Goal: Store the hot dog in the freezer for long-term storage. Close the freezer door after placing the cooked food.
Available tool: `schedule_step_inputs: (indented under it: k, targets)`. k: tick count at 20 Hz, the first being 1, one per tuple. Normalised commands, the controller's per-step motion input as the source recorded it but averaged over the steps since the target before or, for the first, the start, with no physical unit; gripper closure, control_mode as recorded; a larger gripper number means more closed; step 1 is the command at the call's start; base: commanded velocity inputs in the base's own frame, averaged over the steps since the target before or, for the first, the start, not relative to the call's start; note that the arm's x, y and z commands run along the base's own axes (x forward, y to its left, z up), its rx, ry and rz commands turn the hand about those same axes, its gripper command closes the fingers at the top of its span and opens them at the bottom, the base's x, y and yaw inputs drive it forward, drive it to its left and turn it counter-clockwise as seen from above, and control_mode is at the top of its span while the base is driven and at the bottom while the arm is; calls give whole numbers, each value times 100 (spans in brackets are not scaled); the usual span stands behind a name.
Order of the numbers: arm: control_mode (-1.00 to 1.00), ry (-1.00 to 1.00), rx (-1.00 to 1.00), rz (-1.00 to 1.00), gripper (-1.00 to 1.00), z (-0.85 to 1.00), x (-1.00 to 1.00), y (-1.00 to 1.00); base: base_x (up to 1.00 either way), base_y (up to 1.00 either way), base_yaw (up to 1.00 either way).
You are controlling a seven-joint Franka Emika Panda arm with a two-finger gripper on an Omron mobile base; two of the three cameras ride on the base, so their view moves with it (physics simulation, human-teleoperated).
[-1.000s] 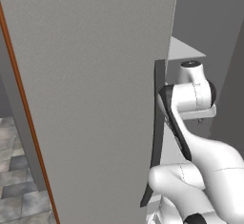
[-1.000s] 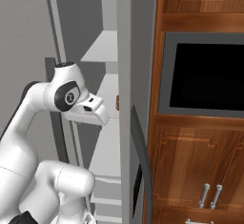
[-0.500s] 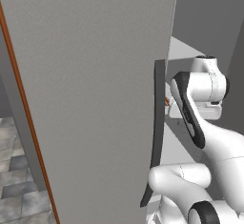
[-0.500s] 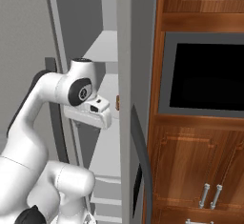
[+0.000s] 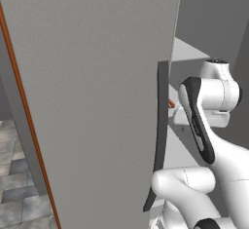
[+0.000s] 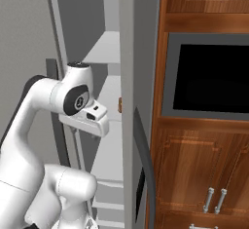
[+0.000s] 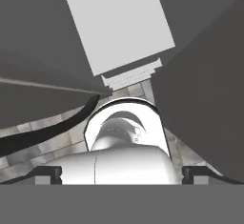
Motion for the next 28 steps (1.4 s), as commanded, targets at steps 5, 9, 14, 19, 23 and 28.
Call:
schedule_step_inputs:
  k: [5,9,14,19,23,28]
  targets:
    - [-100,-4,-6,0,-100,-1,-2,20,0,0,0]
    - [-100,-5,-10,0,-100,-13,0,10,0,0,0]
    - [-100,-3,-4,0,-100,-9,0,2,0,0,0]
    - [-100,0,0,0,-100,0,0,0,0,0,0]
    - [-100,0,0,0,-100,0,0,0,0,0,0]
    - [-100,0,0,0,-100,0,-7,5,0,0,0]
